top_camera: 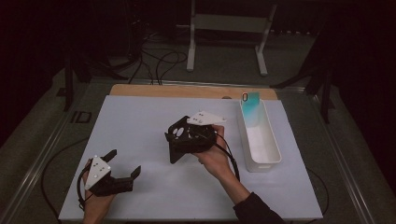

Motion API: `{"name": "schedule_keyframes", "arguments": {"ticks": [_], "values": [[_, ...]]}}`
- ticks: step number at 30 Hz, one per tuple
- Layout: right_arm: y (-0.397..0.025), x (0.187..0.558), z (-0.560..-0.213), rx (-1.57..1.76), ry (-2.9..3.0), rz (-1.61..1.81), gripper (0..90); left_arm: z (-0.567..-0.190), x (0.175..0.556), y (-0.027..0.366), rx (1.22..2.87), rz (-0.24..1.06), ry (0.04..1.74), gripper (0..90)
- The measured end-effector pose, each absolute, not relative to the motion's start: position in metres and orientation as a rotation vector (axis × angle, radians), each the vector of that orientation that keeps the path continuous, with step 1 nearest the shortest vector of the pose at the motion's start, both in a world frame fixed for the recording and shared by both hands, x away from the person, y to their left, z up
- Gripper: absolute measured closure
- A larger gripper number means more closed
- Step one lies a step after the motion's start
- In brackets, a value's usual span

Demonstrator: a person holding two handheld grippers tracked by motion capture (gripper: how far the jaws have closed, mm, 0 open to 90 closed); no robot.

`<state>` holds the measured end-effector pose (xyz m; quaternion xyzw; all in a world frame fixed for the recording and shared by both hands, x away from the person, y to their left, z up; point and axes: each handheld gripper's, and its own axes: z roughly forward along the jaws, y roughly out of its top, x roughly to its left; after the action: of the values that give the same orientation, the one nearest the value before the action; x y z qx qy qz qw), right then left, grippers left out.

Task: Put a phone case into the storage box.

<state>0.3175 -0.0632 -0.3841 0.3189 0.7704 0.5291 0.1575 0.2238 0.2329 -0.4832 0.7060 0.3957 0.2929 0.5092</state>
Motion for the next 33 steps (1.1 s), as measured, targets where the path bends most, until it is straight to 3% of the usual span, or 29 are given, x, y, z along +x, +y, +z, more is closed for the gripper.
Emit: {"name": "schedule_keyframes", "arguments": {"ticks": [33], "values": [[-0.071, 0.342, -0.38, 0.968, 2.183, 1.477, 14.0, -0.483, 0.223, 0.234, 1.676, 0.732, 0.996, 0.0]]}}
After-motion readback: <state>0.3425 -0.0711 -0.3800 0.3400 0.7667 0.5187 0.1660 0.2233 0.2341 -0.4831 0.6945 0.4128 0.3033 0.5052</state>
